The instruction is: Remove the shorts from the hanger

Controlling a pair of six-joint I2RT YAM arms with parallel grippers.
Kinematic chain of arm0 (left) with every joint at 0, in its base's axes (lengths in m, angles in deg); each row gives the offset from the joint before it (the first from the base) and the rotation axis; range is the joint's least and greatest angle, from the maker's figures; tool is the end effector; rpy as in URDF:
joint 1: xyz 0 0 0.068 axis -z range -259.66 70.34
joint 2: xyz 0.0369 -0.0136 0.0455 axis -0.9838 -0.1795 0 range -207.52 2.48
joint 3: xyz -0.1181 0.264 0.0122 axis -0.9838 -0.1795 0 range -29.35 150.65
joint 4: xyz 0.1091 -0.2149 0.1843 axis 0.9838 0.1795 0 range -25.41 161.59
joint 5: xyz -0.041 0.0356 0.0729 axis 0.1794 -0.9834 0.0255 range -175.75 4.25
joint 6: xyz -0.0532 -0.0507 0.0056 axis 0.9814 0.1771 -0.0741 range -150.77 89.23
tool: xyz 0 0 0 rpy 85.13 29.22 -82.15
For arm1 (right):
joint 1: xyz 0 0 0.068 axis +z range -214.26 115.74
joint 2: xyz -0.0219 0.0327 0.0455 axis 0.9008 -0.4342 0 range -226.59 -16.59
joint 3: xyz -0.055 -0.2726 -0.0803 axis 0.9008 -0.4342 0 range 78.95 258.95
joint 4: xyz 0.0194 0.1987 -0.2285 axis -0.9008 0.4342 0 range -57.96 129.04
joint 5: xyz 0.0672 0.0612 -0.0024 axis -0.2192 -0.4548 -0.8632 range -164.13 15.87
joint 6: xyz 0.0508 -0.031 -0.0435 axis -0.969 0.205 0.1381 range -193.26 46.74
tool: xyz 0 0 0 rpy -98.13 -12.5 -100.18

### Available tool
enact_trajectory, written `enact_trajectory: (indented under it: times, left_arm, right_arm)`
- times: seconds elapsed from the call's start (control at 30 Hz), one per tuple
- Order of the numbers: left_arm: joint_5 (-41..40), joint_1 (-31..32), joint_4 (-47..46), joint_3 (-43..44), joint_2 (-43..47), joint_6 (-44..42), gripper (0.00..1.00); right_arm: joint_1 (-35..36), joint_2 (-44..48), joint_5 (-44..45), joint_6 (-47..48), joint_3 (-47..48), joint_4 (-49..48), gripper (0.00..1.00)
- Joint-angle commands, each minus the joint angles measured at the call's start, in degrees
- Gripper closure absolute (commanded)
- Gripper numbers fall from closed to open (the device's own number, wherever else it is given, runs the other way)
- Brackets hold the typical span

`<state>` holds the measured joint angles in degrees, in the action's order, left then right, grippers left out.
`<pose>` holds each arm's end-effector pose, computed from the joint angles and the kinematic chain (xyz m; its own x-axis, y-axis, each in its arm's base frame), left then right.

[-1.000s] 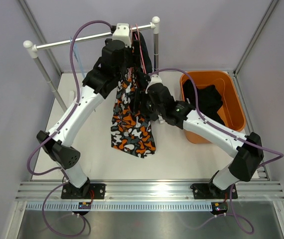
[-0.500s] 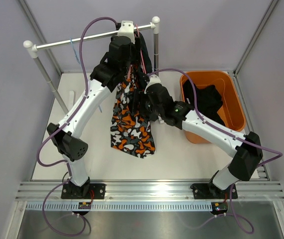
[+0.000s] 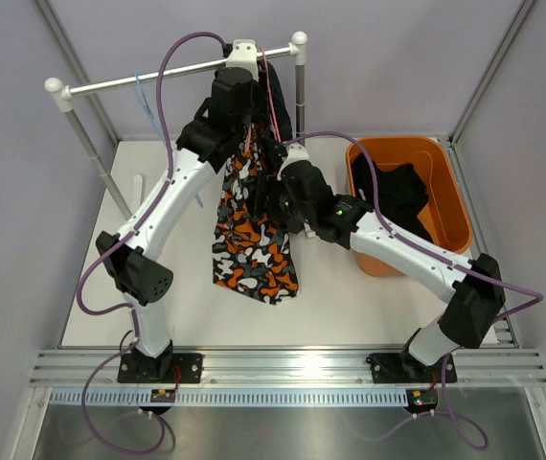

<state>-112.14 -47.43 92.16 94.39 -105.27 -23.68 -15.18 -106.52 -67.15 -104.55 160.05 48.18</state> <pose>0.4323 -0.2403 0.4928 -0.1820 -0.0160 -0.9832 0.0876 0.9956 -0.0325 0.2920 0.3255 0.3525 -0.5885 0.1081 -0.8013 -0.4357 0.7924 0.4270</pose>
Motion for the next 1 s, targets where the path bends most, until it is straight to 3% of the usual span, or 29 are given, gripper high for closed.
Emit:
enact_trajectory:
  times: [0.0, 0.2, 0.27, 0.37, 0.77, 0.97]
  left_arm:
    - [-0.33, -0.41, -2.26, 2.47, -0.1, 0.11, 0.45]
    - [0.29, -0.59, -2.7, 2.47, -0.36, -0.15, 0.64]
    - [0.73, -0.59, -2.61, 2.64, -0.54, -0.41, 0.82]
    - [1.34, -0.67, -1.56, 3.61, -0.8, -0.76, 1.0]
    - [3.01, -1.29, 5.55, 5.81, 7.01, -2.44, 1.0]
    - [6.35, -1.38, 7.41, -2.09, 14.39, -1.91, 1.0]
  right_arm:
    - [0.75, -0.07, 0.49, 0.35, 2.57, -1.99, 0.28]
    - [0.75, -0.07, 0.58, 0.44, 2.57, -1.9, 0.28]
    - [0.76, -0.07, 0.58, 0.44, 2.57, -1.82, 0.28]
    - [0.75, 0.02, 0.75, 0.44, 2.48, -1.73, 0.28]
    - [0.75, 4.58, 4.43, 1.58, 1.96, 1.78, 0.27]
    - [0.75, 10.03, 6.9, 2.81, 1.34, 3.98, 0.23]
